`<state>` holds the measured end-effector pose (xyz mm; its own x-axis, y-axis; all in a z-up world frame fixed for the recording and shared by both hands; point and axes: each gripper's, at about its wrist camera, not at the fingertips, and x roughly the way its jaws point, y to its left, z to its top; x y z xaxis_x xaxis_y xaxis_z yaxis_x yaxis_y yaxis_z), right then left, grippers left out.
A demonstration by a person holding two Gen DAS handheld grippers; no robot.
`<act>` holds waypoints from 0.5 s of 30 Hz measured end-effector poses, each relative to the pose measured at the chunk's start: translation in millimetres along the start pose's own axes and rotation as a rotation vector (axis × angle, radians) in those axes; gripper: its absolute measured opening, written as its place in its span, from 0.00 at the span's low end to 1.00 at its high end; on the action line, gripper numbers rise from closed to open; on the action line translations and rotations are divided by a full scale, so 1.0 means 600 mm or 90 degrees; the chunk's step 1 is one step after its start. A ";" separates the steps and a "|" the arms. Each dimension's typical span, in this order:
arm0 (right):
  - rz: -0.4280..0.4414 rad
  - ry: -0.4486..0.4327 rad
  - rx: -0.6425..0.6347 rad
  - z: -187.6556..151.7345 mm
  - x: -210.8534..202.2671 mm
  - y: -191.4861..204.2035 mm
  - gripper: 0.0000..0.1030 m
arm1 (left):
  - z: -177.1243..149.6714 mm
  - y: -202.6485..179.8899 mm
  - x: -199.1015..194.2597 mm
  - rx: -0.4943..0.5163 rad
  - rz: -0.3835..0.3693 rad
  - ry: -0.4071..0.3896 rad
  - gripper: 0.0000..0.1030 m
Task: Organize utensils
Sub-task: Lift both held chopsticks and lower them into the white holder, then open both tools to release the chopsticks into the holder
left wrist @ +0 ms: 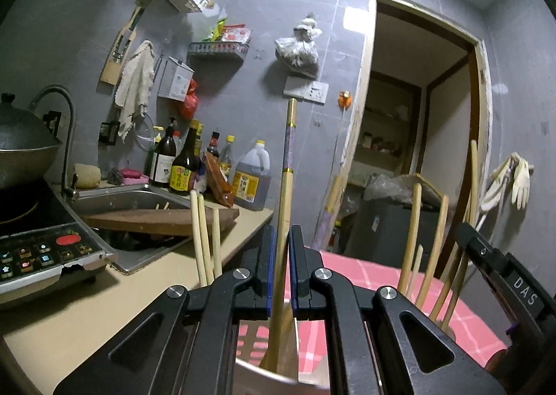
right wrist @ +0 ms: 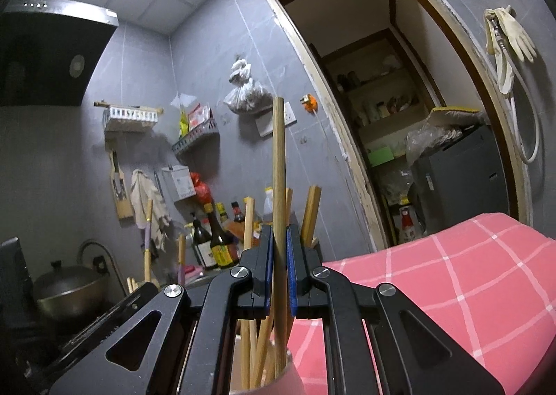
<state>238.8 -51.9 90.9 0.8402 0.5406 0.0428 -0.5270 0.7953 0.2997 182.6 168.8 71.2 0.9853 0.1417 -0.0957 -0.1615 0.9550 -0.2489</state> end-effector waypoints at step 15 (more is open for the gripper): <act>0.009 0.056 -0.022 -0.023 -0.012 0.011 0.06 | -0.034 -0.012 0.000 0.025 -0.017 0.061 0.05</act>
<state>227.4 -46.5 79.3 0.8185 0.5733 -0.0375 -0.5446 0.7950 0.2670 182.8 156.9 53.5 0.9791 0.0923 -0.1811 -0.1310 0.9677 -0.2151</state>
